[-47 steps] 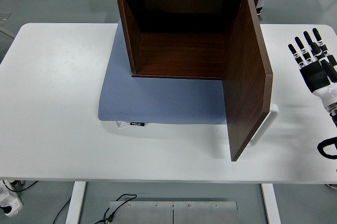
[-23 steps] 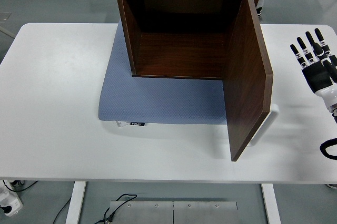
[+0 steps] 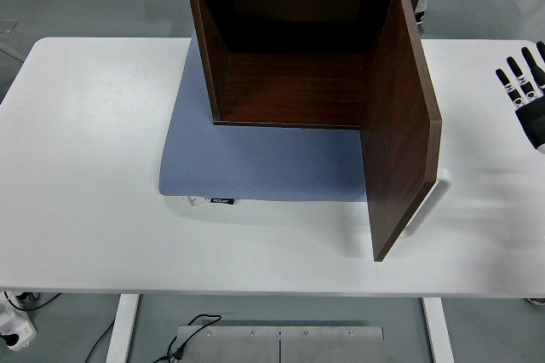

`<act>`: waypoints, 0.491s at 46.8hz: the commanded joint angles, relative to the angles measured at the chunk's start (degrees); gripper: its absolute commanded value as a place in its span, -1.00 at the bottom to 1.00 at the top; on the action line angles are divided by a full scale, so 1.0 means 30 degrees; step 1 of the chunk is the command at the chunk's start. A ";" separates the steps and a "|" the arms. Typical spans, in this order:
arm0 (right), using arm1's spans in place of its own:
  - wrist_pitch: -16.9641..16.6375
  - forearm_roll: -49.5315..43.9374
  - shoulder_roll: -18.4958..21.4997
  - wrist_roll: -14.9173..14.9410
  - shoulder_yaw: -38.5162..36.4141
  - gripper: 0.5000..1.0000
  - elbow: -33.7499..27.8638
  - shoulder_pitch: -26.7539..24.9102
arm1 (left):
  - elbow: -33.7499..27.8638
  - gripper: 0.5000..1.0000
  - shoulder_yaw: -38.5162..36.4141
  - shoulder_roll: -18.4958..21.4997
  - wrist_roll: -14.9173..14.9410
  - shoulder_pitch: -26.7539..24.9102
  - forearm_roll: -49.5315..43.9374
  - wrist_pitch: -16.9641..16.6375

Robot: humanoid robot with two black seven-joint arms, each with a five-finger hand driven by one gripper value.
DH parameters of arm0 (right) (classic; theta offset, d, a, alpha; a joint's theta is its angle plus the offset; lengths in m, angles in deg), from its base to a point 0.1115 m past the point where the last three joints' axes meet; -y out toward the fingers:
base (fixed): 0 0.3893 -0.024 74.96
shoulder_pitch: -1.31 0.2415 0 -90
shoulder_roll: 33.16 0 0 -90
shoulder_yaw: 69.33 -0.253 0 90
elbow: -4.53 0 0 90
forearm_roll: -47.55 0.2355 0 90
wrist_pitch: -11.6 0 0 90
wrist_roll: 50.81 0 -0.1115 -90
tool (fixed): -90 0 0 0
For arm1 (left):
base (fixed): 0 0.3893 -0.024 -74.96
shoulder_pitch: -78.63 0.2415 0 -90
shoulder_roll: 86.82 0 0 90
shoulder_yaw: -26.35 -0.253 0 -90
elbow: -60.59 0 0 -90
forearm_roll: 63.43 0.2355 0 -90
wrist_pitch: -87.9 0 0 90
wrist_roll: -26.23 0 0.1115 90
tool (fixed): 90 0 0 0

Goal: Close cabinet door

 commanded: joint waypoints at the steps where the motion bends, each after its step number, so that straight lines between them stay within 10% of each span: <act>1: 0.0000 -0.0001 -0.0150 -0.0080 0.0034 1.00 0.0029 -0.0116 | 0.0029 1.00 0.0000 0.0000 -0.0001 -0.0016 -0.0001 0.0001; 23: 0.0000 -0.0001 -0.1263 -0.0080 -0.0024 1.00 0.5593 -0.4011 | 0.0000 1.00 0.0000 0.0000 -0.0001 -0.0016 -0.0001 0.0001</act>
